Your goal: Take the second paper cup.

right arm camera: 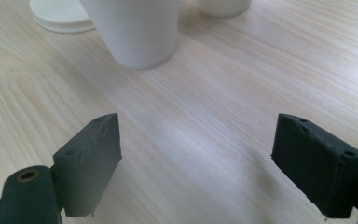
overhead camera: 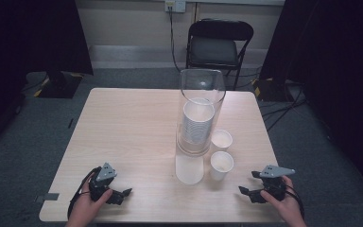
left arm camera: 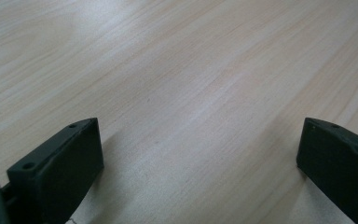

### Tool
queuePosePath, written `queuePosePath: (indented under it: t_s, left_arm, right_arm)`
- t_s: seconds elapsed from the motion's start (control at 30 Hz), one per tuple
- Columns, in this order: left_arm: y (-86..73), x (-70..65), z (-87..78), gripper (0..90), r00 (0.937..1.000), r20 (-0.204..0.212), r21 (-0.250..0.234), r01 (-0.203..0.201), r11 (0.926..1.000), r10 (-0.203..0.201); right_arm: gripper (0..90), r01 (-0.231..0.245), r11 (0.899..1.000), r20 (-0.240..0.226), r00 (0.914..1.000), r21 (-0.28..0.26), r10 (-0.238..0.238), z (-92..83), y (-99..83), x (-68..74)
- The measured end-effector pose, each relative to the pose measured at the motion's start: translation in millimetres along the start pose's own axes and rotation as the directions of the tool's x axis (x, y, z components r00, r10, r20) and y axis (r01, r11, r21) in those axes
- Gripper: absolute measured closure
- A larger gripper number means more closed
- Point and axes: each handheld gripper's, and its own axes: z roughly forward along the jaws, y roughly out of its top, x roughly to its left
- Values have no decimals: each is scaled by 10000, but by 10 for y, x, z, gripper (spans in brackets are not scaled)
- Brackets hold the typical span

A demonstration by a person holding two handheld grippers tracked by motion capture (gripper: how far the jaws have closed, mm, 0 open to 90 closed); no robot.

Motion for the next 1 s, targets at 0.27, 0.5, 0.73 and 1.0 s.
queuePosePath:
  t_s: [0.27, 0.5, 0.73, 1.0]
  left_arm:
    - [0, 0, 0, 0, 10000, -3, 3, -6, 10000, 6]
    - [0, 0, 0, 0, 10000, -4, 0, -2, 10000, 2]
    - [0, 0, 0, 0, 10000, -3, 1, -6, 10000, 6]
    - [0, 0, 0, 0, 10000, -2, 2, 0, 10000, 0]
  right_arm:
    - [147, -144, 9999, 227, 9996, 75, 143, -53, -105, -73]
    - [147, -275, 9996, 386, 9989, 4, 274, -88, -158, -131]
    - [148, -392, 9992, 501, 9980, 50, 389, -112, -218, -177]
    - [150, -172, 9998, 668, 9976, 96, 165, -117, -271, -208]
